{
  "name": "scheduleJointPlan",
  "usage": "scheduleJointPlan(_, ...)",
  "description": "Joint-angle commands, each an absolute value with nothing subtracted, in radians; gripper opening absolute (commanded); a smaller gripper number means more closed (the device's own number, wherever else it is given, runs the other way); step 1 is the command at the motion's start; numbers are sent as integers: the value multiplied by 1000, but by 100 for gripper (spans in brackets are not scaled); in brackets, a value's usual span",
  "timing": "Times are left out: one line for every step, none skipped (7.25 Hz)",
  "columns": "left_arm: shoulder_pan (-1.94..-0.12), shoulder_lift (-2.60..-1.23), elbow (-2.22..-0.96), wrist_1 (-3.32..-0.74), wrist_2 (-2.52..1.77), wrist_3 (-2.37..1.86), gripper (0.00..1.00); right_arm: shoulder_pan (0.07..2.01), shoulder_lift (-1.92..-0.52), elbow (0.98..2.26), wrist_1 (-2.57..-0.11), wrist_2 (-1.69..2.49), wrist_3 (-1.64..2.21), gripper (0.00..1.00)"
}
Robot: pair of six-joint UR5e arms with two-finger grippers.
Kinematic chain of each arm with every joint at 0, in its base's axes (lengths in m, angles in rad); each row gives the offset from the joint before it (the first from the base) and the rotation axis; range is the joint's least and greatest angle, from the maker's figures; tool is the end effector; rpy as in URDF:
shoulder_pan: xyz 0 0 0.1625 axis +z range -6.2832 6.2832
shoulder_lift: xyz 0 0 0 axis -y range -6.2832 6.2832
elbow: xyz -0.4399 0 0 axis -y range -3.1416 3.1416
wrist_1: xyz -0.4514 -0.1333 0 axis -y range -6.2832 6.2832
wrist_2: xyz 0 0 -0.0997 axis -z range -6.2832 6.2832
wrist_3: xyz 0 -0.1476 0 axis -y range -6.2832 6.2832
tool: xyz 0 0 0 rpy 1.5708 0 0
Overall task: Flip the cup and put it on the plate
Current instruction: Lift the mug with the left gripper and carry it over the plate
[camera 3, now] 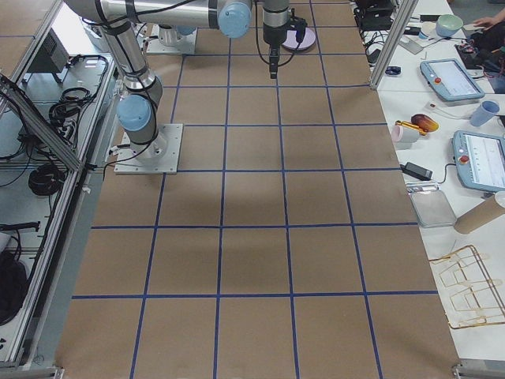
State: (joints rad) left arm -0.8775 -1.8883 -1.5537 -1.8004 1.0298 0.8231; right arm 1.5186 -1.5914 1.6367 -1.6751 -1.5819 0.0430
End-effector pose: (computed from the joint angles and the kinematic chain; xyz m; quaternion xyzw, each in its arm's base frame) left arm 0.2164 -0.5880 0.2873 0.0095 -0.9326 -0.0059 0.3608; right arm 0.1028 -0.5562 0.4404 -0.0477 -0.9984 0.0295 0.0057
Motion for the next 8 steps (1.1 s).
scheduleJointPlan(-966,-1838,-1581,-1702,1098,653,0,1519,-1592,1637,-1675,-1582,43,100)
scheduleJointPlan(-1027,-1823,-1586,-1659,1124,575,0,1519,-1591,1637,-1675,-1582,43,100)
scheduleJointPlan(-1093,-1807,-1586,-1620,1135,499,0,1519,-1591,1637,-1675,-1582,43,100)
scheduleJointPlan(-1154,-1802,-1588,-1559,1208,418,0,1519,-1592,1637,-1675,-1582,43,100)
scheduleJointPlan(-1220,-1802,-1588,-1492,1265,366,0,1519,-1592,1637,-1675,-1582,43,100)
scheduleJointPlan(-1274,-1809,-1586,-1455,1300,315,0,1519,-1591,1637,-1675,-1582,43,100)
scheduleJointPlan(-1313,-1825,-1589,-1398,1325,290,0,1519,-1591,1637,-1675,-1582,43,100)
scheduleJointPlan(-1354,-1838,-1591,-1332,1401,291,0,1519,-1591,1637,-1675,-1582,43,100)
